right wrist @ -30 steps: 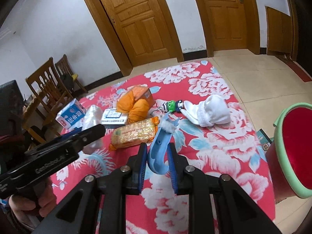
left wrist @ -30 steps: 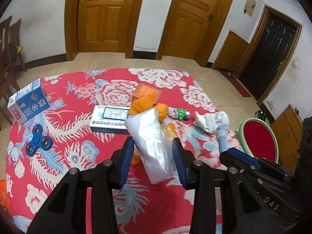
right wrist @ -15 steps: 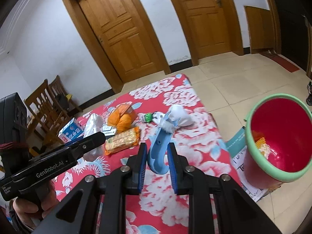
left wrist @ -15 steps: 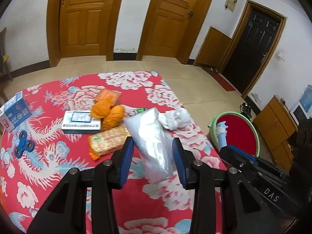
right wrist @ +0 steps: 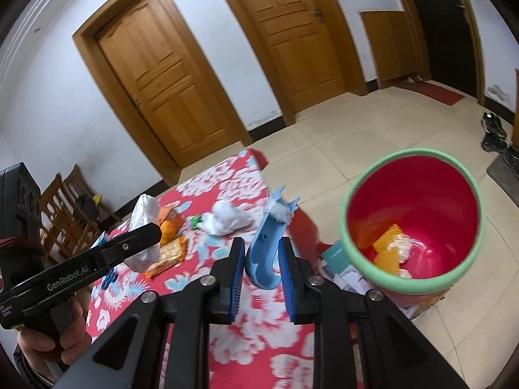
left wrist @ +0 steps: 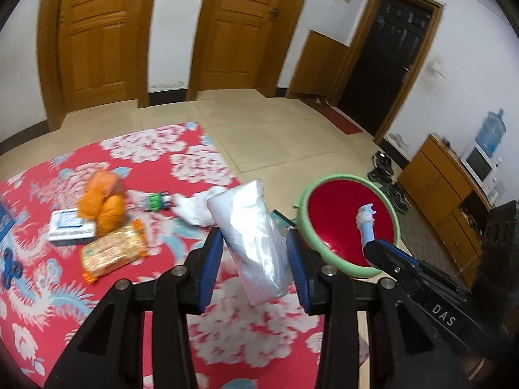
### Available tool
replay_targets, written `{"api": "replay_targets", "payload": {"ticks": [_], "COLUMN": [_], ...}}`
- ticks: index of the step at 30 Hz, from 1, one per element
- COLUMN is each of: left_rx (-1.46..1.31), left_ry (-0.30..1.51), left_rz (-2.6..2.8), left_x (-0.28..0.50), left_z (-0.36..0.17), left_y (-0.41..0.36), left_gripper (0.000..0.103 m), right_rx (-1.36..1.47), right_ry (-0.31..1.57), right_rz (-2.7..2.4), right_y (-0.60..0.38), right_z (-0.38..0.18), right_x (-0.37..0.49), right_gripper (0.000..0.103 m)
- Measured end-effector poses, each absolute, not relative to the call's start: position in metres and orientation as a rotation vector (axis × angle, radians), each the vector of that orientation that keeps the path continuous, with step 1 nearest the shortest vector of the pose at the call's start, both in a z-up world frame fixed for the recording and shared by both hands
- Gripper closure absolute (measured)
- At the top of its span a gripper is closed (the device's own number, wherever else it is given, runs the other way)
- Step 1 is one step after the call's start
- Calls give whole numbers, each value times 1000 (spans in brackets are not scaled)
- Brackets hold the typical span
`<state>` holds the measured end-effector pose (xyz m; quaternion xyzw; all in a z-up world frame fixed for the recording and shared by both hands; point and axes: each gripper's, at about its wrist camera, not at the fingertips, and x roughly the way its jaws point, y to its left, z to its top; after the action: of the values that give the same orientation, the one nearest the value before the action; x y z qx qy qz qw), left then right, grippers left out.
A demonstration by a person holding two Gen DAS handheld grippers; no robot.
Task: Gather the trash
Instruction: 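Carry the plastic bag and blue piece in both tools over the trash bin, then open the right tool and left tool to drop both items into the bin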
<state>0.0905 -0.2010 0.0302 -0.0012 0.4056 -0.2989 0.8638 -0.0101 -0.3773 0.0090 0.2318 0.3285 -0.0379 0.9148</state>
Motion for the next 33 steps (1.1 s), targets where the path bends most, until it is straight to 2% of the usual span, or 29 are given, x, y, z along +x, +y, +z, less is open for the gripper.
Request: {"api": "replay_targets", "payload": {"ticks": [12,33], "left_rx": [93,194], "left_ry": [861,991], "left_rz": [-717,-843], "left_x": [92,118], "left_z": [26,-38], "left_y": [-279,-378], "left_gripper": [62,62], "right_rx": [566,623], "right_ry": [660,692], "right_rz": [-213,-381], "right_y": [-451,-539], "right_z": [-6,-47], "right_x": [-32,-19], "right_gripper": [80,83]}}
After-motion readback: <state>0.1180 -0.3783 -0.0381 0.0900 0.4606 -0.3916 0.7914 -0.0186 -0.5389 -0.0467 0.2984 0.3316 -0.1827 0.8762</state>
